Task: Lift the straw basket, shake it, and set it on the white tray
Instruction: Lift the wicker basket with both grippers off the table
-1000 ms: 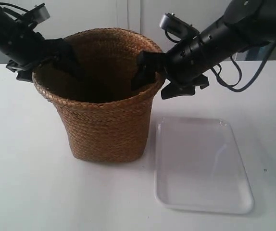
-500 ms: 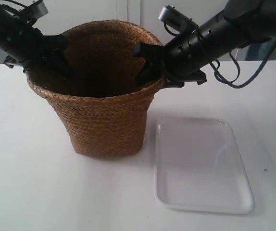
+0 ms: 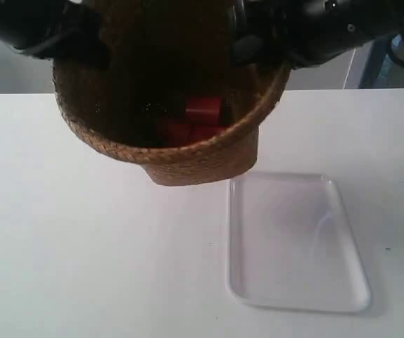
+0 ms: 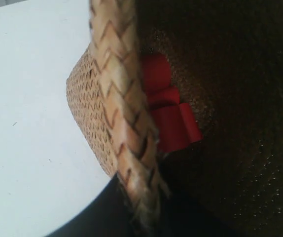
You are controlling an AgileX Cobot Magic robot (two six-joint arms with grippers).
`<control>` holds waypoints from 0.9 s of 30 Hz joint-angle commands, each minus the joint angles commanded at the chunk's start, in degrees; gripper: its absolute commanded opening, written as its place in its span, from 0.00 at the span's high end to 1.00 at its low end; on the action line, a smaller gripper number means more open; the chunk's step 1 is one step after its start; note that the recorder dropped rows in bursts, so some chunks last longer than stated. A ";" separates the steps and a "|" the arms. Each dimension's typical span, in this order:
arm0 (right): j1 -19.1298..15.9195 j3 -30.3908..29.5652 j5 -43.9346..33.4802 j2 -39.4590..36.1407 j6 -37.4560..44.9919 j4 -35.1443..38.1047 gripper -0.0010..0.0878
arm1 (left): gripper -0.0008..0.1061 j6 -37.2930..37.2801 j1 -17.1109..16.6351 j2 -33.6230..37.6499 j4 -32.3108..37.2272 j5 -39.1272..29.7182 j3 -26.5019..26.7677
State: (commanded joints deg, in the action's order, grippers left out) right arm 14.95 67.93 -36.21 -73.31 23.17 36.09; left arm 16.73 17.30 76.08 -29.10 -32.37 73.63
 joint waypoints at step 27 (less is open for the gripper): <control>0.00 -21.19 -6.11 31.88 2.28 10.95 0.99 | 0.99 11.57 9.88 -27.58 -9.80 14.40 -18.32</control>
State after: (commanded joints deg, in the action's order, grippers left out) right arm 14.95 46.75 -42.32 -41.43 25.45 47.04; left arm 28.29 27.18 48.50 -38.90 -17.98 55.31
